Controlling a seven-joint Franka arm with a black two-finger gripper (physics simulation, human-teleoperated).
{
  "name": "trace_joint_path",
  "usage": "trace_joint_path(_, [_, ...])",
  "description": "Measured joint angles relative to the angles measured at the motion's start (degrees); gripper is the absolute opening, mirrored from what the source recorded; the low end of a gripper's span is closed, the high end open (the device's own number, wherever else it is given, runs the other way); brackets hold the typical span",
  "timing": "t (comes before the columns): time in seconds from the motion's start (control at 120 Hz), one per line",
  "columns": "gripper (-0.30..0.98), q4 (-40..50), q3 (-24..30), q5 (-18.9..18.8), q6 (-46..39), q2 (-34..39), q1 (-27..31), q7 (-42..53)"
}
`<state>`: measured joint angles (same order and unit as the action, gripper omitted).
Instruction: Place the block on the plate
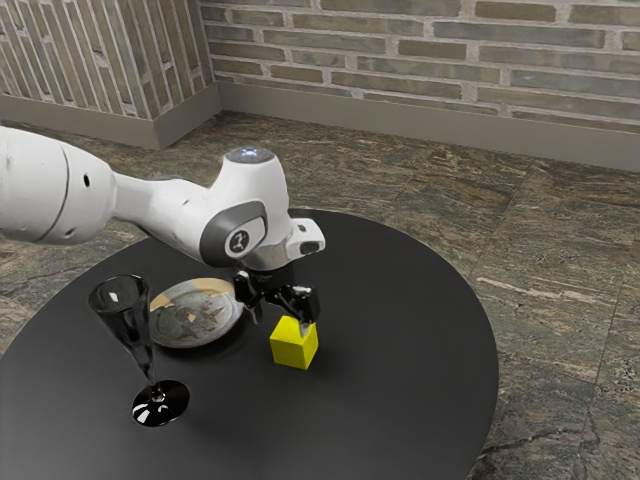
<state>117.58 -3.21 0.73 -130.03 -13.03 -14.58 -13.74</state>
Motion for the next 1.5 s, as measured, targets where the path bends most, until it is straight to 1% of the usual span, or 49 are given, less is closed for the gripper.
trace_joint_path(0.167, [0.69, -0.72, 0.25, -0.08, -1.65, -2.27, -0.11, -2.81])
trace_joint_path(0.442, [0.69, -4.81, 1.02, -0.3, -3.01, -7.45, 1.11, -5.0])
trace_joint_path(0.767, [0.68, -5.15, 1.93, -0.2, -4.22, -9.98, 2.48, -6.31])
trace_joint_path(0.833, [0.66, -5.15, 1.96, -0.16, -4.43, -10.15, 2.52, -6.51])
trace_joint_path(1.208, [0.47, -4.97, 1.89, -0.12, -4.95, -10.64, 2.54, -7.28])
trace_joint_path(1.5, [0.44, -5.0, 1.89, -0.27, -5.0, -10.16, 2.54, -7.77])
